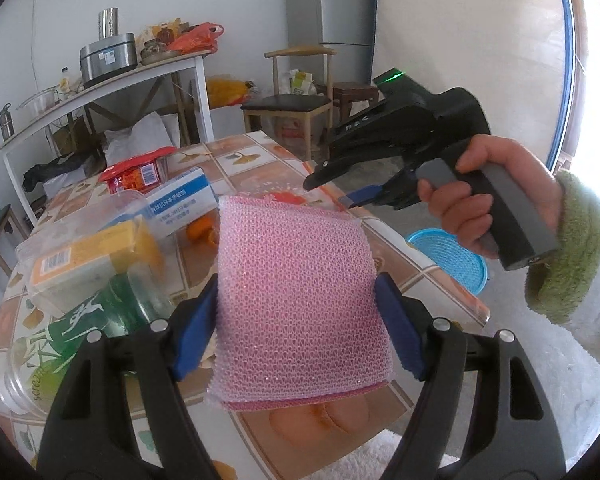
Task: Collect trash
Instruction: 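Grasp the pink sponge cloth with the left gripper while the right grasps the red snack packet, then carry the pink cloth and red packet over the blue wastebasket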
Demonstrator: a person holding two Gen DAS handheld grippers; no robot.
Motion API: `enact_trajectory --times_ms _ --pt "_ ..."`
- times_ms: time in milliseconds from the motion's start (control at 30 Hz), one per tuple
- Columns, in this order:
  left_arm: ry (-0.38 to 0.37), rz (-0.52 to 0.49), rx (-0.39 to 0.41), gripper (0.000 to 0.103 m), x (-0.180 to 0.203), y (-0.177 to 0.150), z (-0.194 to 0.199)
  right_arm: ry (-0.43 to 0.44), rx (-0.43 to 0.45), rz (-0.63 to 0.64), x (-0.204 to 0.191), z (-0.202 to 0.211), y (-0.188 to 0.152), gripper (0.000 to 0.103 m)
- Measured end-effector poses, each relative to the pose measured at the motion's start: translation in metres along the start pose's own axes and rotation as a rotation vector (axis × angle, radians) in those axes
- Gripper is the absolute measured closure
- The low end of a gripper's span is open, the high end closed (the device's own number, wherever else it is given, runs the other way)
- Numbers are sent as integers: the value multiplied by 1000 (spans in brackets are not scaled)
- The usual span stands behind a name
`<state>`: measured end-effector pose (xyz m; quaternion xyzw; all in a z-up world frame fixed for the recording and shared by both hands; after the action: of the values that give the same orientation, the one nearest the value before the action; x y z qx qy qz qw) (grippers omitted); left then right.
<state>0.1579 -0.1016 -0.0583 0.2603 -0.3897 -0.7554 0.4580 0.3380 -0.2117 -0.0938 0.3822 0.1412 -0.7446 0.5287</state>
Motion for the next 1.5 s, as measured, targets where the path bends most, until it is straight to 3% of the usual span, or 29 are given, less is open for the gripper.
enact_trajectory --times_ms 300,433,600,1000,1500 --pt "-9 24 -6 32 -7 -5 0 37 8 -59 5 5 2 90" --pt "-4 25 3 32 -10 -4 3 33 73 -54 5 20 3 94" --pt "1 27 15 32 -9 -3 8 41 145 -37 1 47 5 97" --pt "7 17 25 32 -4 -1 11 199 229 -75 2 107 -5 97" --pt "14 -3 80 32 11 24 17 204 394 -142 55 199 -26 97"
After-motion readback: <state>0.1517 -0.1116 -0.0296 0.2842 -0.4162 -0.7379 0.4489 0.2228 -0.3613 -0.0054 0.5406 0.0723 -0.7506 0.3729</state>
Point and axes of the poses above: each gripper's, at about its wrist camera, not at the fingertips, and z roughly against the way its jaws point, x to its right, y to its top, the point moved 6 cm from there along -z, roughly the way its jaws point, and after that the axes turned 3 degrees about x, right-handed, at the moved point
